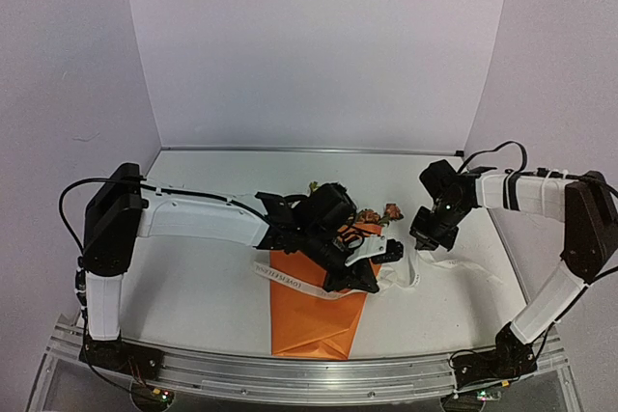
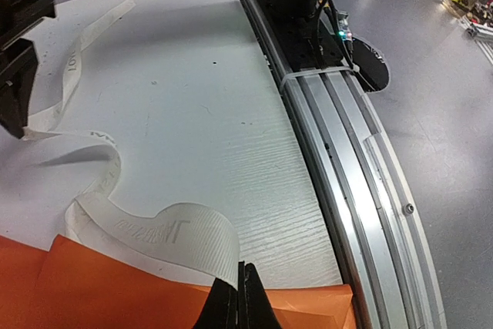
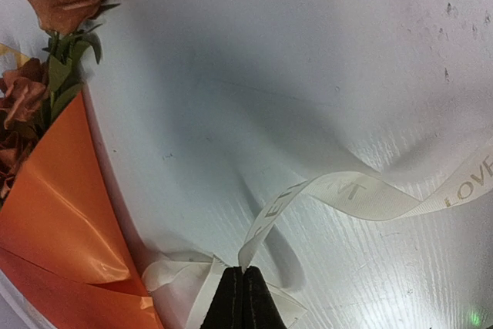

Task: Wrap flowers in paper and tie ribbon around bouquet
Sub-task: Place the left side of the ribbon on the folded bouquet, then place the right side of the ribbon on the folded bouquet.

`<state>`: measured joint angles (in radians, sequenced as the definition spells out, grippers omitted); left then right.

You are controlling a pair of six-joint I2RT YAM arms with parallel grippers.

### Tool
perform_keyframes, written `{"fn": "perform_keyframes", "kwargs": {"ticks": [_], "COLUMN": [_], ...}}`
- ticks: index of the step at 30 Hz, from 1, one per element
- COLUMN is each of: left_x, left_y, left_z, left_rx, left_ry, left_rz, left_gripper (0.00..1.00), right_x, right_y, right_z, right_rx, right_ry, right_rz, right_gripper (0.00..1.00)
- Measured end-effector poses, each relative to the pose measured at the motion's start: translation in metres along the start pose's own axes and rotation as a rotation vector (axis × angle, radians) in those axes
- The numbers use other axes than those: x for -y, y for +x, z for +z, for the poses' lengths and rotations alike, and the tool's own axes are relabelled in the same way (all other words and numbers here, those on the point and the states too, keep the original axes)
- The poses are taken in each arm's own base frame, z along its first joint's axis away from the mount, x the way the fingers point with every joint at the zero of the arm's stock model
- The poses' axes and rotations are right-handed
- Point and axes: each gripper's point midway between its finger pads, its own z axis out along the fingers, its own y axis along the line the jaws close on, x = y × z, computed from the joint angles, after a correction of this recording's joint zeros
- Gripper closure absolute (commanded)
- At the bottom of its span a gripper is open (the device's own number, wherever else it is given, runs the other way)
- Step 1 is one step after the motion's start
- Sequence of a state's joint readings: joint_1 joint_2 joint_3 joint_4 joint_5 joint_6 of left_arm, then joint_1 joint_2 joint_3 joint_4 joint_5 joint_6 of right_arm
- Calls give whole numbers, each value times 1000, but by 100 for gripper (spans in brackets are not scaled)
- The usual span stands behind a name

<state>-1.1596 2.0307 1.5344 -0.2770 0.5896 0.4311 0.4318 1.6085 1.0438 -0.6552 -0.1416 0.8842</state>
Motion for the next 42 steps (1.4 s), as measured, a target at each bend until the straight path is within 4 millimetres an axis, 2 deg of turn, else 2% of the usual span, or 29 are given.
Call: {"fn": "perform_keyframes", "kwargs": {"ticks": [3, 7, 15, 21, 27, 33, 37, 39, 42], "left_x": [4, 3, 4, 9, 12, 3, -11, -18, -29], "left_y": [-1, -13, -31, -33, -45, -58, -59, -53, -43], "left_z": [3, 2, 0, -3, -13, -13, -2, 8, 22], "left_rx": [16, 63, 142, 167, 205, 246, 272, 276, 284], "left_ry": [12, 7, 11, 22, 8, 3, 6, 16, 30], "left_rz": [57, 139, 222, 251, 283, 309, 301, 276, 212], "left_gripper": [99, 99, 99, 99, 99, 98, 92, 85, 70], "right_x": [-13, -24, -32, -39, -41, -40, -42, -45, -51], "right_y": [-8, -16, -27, -41, -46, -44, -41, -40, -36], "right_z": [-2, -9, -25, -38, -34, -35, -41, -47, -59], "right_rx": [6, 21, 50, 86, 82, 70, 65, 67, 78], "right_ry": [-21, -43, -33, -21, -6, -3, -24, -42, -77], "right_rz": [-7, -23, -56, -82, -89, -86, -85, -89, -102], "right_gripper": [100, 100, 100, 100, 100, 100, 100, 100, 100]}}
